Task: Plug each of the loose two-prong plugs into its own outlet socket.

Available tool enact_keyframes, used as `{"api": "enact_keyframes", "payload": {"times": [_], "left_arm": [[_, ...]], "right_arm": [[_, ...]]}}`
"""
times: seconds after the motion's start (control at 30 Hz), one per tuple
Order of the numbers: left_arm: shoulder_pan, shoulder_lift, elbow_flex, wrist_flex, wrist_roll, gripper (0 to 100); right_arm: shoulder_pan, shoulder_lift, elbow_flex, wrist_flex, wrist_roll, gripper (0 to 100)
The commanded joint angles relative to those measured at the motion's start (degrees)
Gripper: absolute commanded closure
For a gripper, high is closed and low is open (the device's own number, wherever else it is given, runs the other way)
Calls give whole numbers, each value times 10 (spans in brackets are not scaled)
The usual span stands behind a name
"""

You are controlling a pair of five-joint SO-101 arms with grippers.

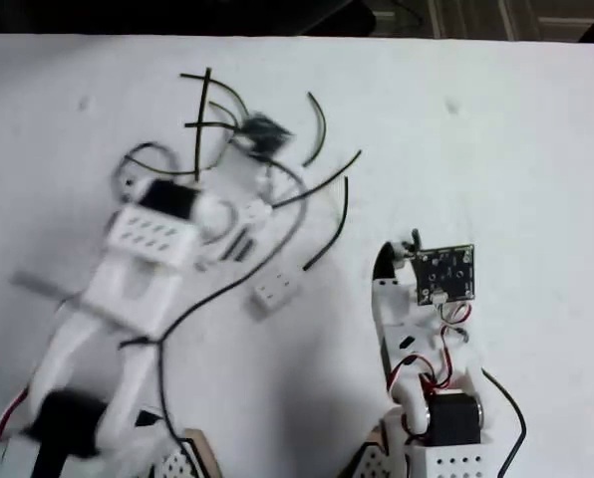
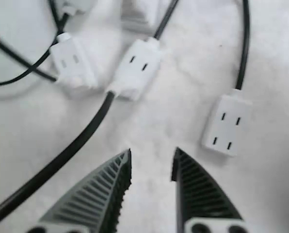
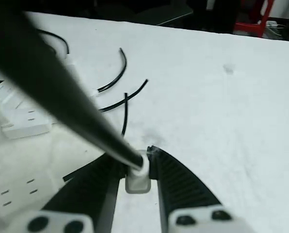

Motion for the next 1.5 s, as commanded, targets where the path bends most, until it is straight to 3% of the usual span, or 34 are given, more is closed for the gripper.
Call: {"api": "enact_keyframes", "payload": {"times": [0.0,0.23,0.4,0.57,0.73,1.13,1.47], "left_arm": [[-92,-137,93,-37,1,972],[-226,-265,273,-135,1,978],[-241,-346,394,-175,-1,978],[-241,-418,473,-186,-69,977],[-241,-473,530,-186,-101,977],[-241,-529,558,-181,-103,977],[-280,-531,558,-181,-101,977]], "right_arm": [[-73,-7,-73,69,5,981],[-189,61,-101,87,4,981],[-276,165,-101,14,-1,981],[-348,244,-100,-51,-13,981],[-353,342,-100,-142,-20,981],[-349,567,-100,-354,-19,981],[-320,658,-101,-426,0,981]]}}
